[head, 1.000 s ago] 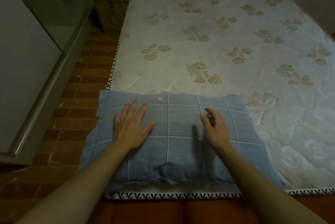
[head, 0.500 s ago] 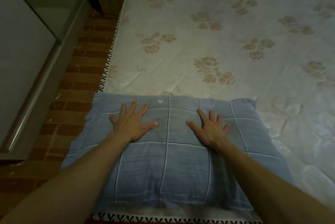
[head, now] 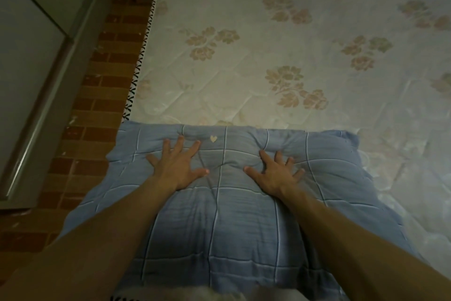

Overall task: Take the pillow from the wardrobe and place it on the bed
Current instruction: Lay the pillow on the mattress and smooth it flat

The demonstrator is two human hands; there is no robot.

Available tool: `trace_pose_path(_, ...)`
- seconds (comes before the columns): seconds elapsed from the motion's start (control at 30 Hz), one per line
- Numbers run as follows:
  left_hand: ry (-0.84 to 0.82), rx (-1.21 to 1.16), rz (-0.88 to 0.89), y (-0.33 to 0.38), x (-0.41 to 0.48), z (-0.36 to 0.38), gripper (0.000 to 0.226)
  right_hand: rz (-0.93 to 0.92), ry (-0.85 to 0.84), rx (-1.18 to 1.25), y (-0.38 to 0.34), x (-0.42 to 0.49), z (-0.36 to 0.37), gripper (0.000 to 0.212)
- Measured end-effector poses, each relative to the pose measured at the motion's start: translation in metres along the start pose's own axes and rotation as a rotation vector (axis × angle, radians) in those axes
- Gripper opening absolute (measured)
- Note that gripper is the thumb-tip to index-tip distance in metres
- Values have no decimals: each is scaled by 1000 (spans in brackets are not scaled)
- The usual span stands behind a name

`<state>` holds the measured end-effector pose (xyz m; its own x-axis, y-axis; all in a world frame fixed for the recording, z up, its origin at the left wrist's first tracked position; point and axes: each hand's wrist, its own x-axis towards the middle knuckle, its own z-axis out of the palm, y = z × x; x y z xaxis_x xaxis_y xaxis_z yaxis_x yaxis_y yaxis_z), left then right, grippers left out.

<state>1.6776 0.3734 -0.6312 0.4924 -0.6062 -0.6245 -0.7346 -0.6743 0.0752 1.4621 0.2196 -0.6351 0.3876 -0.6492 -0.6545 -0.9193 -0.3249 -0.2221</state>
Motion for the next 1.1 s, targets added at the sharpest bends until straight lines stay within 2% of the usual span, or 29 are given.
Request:
trace_pose_path(0.23,-15,-39,5,1,-18,-11,97,-18,-1,19,0,-18,-10,88)
trace_pose_path(0.37,11,-32,-5,-1,-45,-26,97,-49,79,-26,3,-43,-21,88)
trace_pose_path(0.57,180,2,32,-1,-96,-30,90,-113,208,-90,16,-84,-32,81)
trace_pose_path(0.67,260,-9,-46,-6,-120,-20,90,-84,266,-25,39,-105,-26,74)
trace_pose_path(0.83,294,-126,-130,-43,-158,8,86,23,295,40,101,-143,-11,72)
trace_pose_path(1.03,203,-185,-84,-68,-183,49,102,-24,224,105,135,-182,26,78)
trace_pose_path(1.1,168,-176,-89,-69,-188,57,97,-34,209,105,136,-187,38,77)
